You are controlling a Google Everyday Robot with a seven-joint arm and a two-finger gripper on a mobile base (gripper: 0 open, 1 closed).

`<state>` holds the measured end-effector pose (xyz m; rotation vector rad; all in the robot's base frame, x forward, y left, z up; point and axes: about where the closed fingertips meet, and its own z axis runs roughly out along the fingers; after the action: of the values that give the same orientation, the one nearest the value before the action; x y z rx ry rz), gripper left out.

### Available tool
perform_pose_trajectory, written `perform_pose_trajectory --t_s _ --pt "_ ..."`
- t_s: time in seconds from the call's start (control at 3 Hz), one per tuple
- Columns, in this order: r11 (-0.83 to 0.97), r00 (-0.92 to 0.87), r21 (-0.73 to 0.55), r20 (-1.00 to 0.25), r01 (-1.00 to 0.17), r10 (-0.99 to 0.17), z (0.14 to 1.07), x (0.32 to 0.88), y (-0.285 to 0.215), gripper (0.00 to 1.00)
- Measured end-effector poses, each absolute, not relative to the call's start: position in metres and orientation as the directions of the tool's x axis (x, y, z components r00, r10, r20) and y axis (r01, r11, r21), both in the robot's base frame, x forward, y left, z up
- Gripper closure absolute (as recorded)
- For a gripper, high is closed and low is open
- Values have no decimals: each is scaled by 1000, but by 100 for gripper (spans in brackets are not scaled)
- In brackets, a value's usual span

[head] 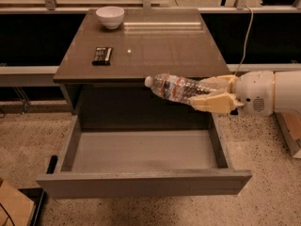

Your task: Place water bottle into top drawer

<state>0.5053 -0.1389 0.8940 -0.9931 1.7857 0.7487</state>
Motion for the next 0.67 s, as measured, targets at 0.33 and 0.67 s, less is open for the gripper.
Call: perform_pose_trajectory --t_s 0.33,0.67 --pt "459 -331 159 -886 -874 -323 851 478 -132 100" --pt "451 -398 228 -856 -863 -330 810 466 -117 100"
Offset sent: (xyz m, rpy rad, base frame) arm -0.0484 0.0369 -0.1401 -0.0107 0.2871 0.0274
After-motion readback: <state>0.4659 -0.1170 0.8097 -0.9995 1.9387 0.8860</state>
